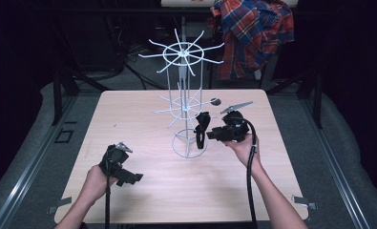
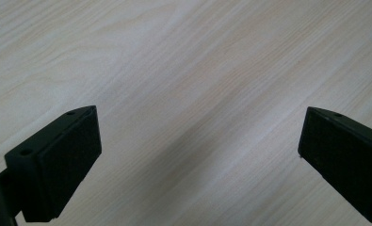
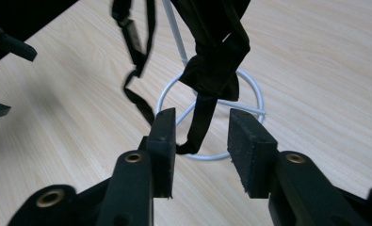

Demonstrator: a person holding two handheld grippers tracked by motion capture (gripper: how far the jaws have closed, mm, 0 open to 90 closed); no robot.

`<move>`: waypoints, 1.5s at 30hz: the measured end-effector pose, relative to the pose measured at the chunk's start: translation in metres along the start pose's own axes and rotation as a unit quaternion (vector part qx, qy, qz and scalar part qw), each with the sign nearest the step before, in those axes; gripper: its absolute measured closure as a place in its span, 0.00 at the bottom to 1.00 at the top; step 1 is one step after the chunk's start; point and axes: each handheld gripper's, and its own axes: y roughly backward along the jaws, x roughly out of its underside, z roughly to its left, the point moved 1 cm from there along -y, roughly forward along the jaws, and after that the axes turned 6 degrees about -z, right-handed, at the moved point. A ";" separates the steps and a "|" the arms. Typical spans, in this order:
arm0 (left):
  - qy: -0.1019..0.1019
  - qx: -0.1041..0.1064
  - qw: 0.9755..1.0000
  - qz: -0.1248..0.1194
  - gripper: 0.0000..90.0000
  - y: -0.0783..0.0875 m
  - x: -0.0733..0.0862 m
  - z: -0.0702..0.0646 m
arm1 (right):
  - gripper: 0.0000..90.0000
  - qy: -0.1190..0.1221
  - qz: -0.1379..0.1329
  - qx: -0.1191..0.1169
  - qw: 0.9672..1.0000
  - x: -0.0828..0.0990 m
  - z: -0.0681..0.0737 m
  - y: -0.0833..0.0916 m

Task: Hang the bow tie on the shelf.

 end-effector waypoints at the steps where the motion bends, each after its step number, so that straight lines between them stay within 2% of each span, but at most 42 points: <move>1: 0.000 0.000 1.000 -0.001 0.00 0.000 0.000 0.000 | 0.66 -0.001 -0.004 -0.003 1.000 0.000 0.001 0.002; 5: -0.001 0.001 1.000 0.000 0.00 0.000 0.000 0.000 | 0.60 0.002 -0.014 0.001 1.000 0.000 0.002 0.010; 6: -0.001 0.002 1.000 0.000 0.00 0.000 0.000 0.000 | 0.59 0.003 -0.010 0.006 1.000 0.000 0.002 0.013; 7: -0.001 0.002 1.000 0.000 0.00 0.000 0.000 0.000 | 0.58 0.017 -0.007 0.028 0.999 0.000 0.003 0.017; 8: -0.001 0.002 1.000 0.000 0.00 0.000 0.000 0.000 | 0.58 0.017 -0.007 0.028 0.999 0.000 0.003 0.017; 11: -0.001 0.003 1.000 0.000 0.00 0.000 0.000 0.000 | 0.54 0.024 -0.003 0.047 0.999 0.002 0.006 0.023; 14: -0.001 0.004 1.000 -0.002 0.00 0.000 0.000 -0.001 | 0.46 0.029 -0.003 0.055 0.998 0.006 0.007 0.029; 26: -0.005 0.005 1.000 -0.004 0.00 0.001 0.000 -0.001 | 0.30 0.030 -0.004 0.072 0.997 0.015 0.005 0.051; 28: -0.005 0.006 1.000 -0.004 0.00 0.001 0.000 -0.002 | 0.26 0.034 -0.011 0.074 0.997 0.017 0.006 0.055; 32: -0.007 0.007 1.000 -0.003 0.00 0.001 -0.001 -0.002 | 0.17 0.028 0.001 0.078 0.997 0.023 0.004 0.062; 38: -0.007 0.007 1.000 -0.003 0.00 0.000 -0.001 -0.003 | 0.15 0.021 0.014 0.097 0.995 0.038 -0.001 0.074; 43: -0.007 0.009 1.000 -0.004 0.00 0.000 -0.001 -0.003 | 0.13 0.023 0.020 0.101 0.994 0.046 0.003 0.080; 45: -0.007 0.009 1.000 -0.004 0.00 0.000 -0.001 -0.003 | 0.12 0.022 0.032 0.106 0.994 0.052 0.003 0.082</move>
